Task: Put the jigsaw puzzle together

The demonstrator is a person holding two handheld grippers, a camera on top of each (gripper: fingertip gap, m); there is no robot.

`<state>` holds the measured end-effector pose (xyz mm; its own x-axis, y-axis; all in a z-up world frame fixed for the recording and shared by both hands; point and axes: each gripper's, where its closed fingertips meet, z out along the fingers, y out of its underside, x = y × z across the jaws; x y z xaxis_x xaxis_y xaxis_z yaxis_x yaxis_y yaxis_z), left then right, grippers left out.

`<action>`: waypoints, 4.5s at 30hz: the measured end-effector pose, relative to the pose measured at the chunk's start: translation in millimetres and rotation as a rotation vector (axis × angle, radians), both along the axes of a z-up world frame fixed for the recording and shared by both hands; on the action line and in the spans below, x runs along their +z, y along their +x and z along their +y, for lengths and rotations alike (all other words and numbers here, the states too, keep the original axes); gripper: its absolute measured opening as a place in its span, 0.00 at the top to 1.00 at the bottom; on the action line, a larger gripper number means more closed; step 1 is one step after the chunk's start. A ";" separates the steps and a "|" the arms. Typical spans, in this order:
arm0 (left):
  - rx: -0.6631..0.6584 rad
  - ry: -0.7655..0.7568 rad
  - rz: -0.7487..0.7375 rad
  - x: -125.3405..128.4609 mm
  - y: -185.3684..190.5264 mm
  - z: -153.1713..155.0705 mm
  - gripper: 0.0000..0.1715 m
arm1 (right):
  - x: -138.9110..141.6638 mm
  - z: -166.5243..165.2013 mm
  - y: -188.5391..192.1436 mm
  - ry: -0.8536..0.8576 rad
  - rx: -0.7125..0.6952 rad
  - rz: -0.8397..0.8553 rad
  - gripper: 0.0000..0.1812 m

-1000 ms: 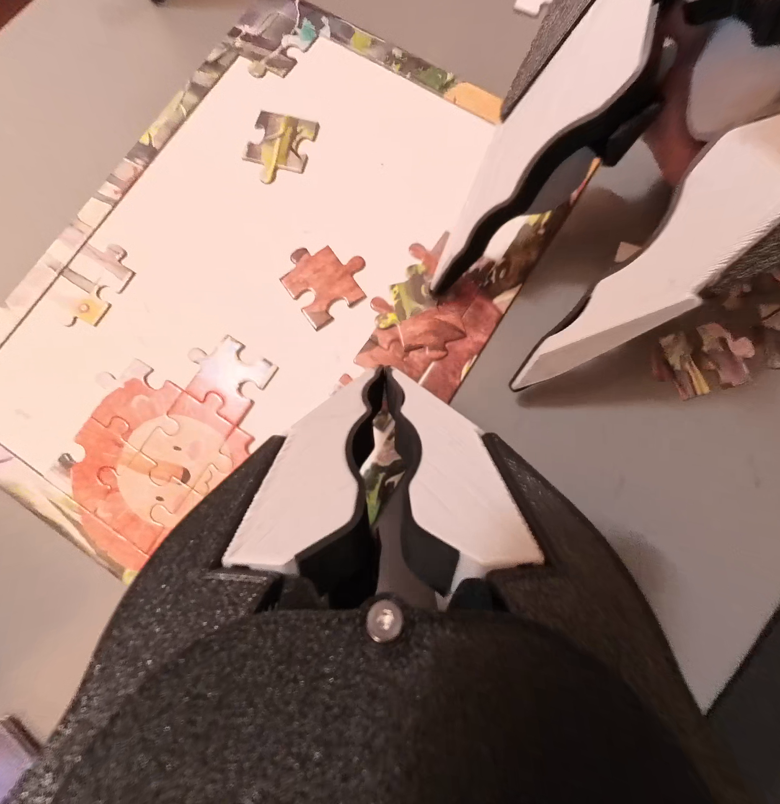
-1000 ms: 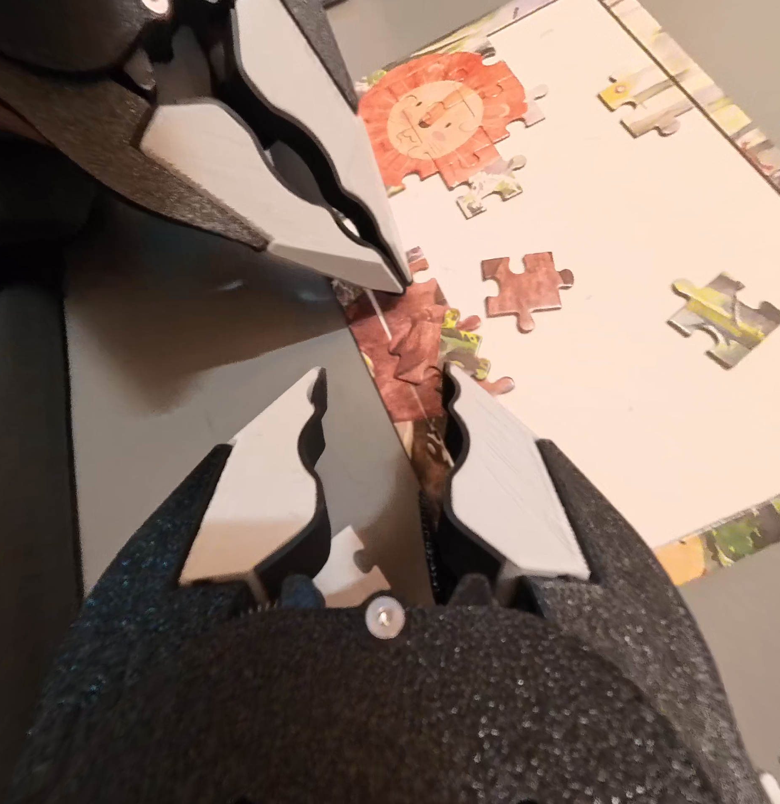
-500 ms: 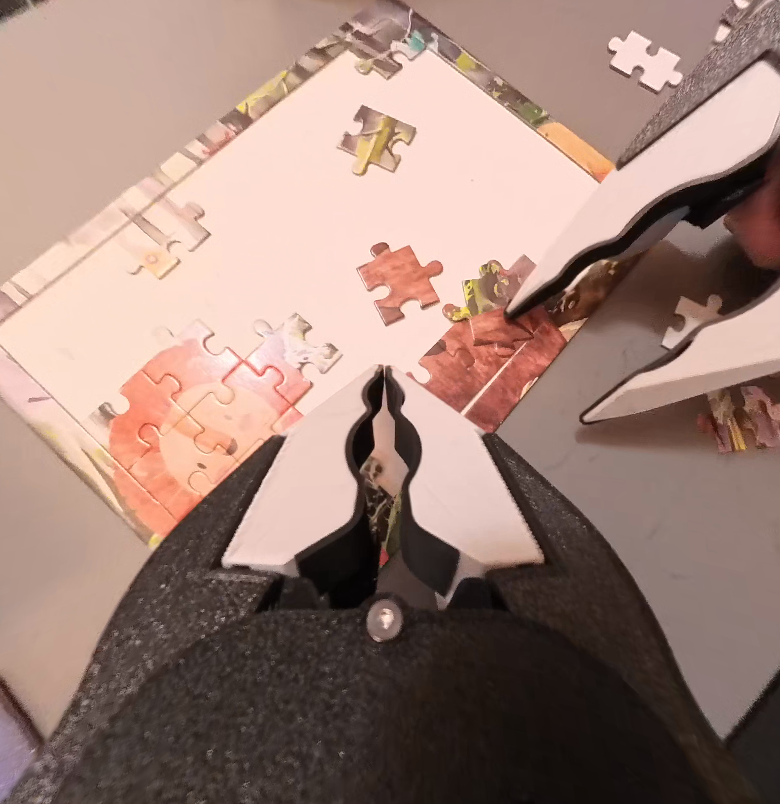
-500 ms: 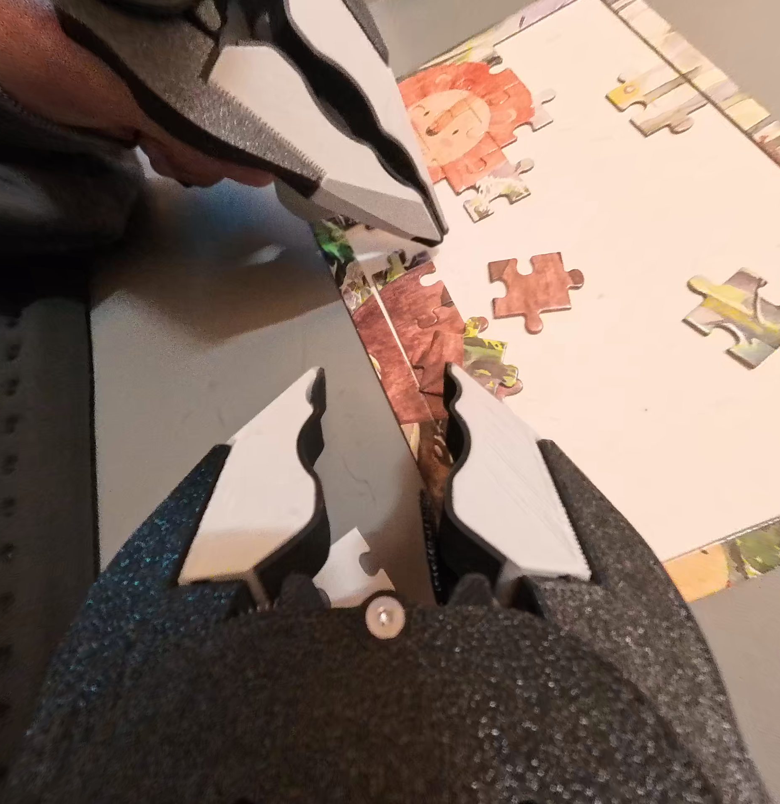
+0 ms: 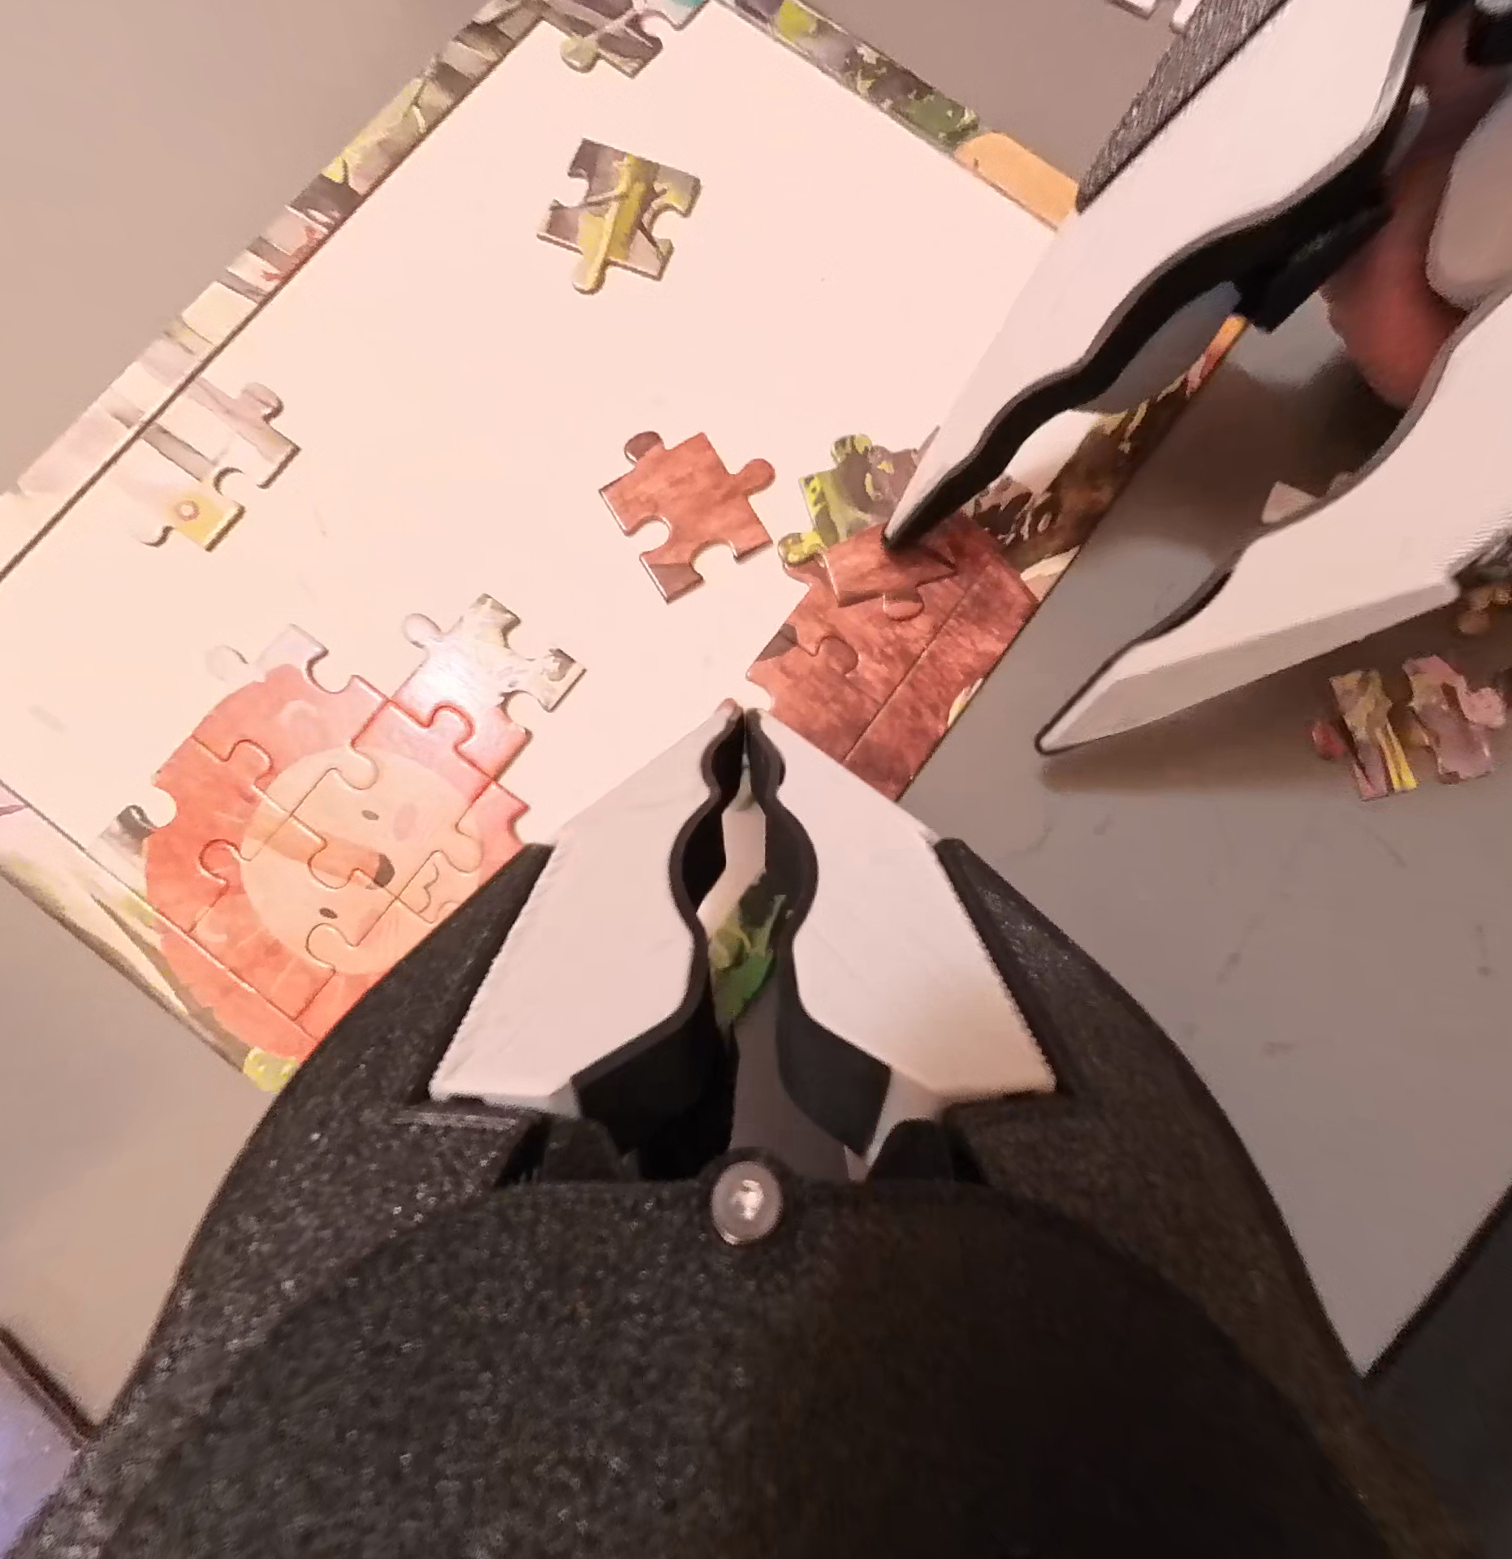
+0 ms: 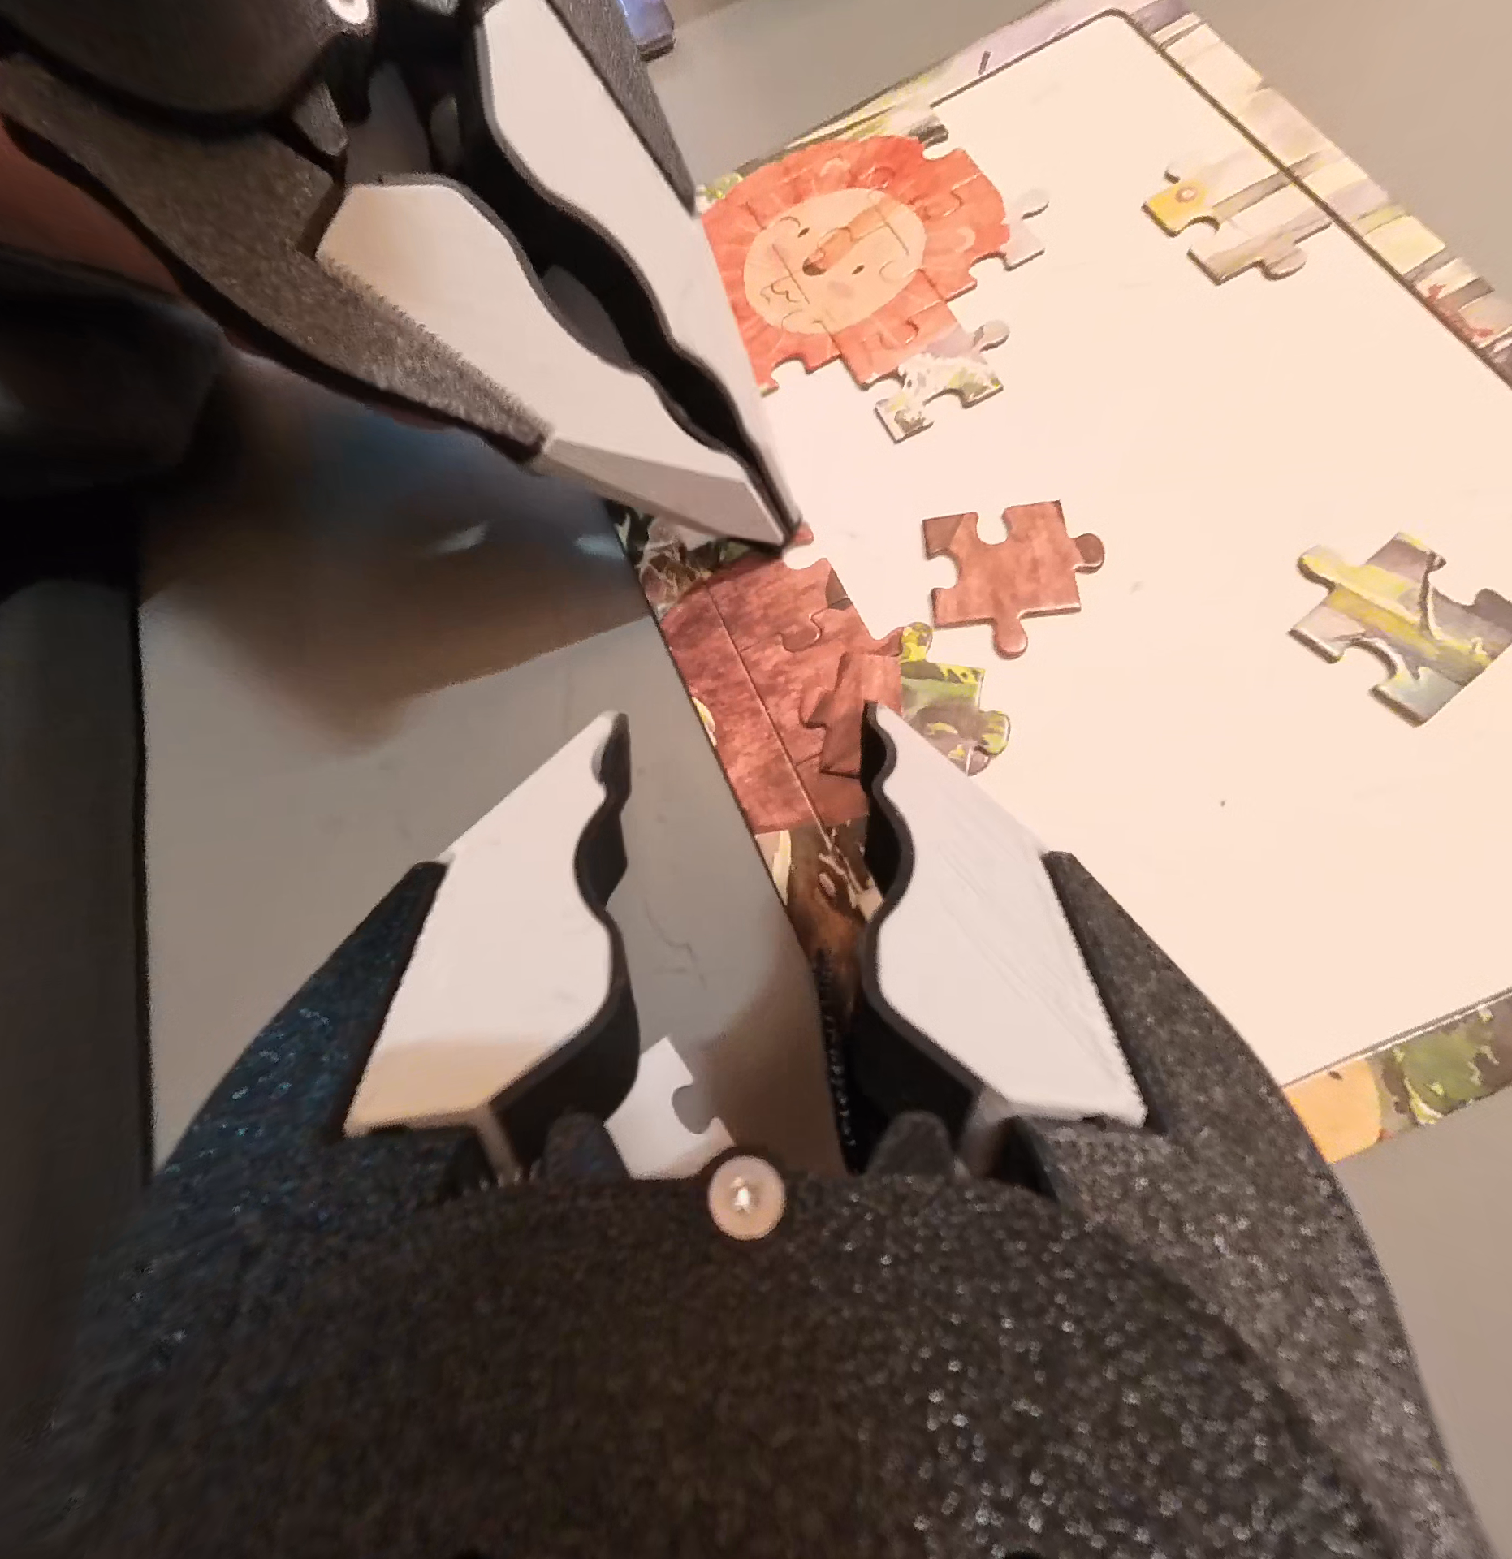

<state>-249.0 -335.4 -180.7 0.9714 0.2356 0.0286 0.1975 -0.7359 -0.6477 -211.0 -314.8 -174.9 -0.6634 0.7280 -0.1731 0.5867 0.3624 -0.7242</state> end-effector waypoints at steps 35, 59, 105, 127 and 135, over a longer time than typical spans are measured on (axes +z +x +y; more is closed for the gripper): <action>0.223 0.383 0.079 48.7 33.9 -6.3 0.93 | 58.5 264.2 191.8 0.138 -0.936 0.191 0.81; 0.104 0.436 -0.008 51.6 60.0 -5.2 0.91 | -1.9 248.5 220.2 0.377 -1.018 -0.151 0.83; 0.077 0.385 -0.048 40.0 66.3 -1.5 0.90 | -7.5 235.5 204.1 0.286 -0.650 -0.206 0.77; 0.073 0.396 -0.065 41.0 67.6 -1.1 0.90 | 148.3 229.2 223.0 -0.840 -0.654 0.251 0.83; 0.075 0.405 -0.066 42.3 67.3 -1.6 0.90 | 201.3 180.3 206.8 -1.332 -0.290 0.330 0.84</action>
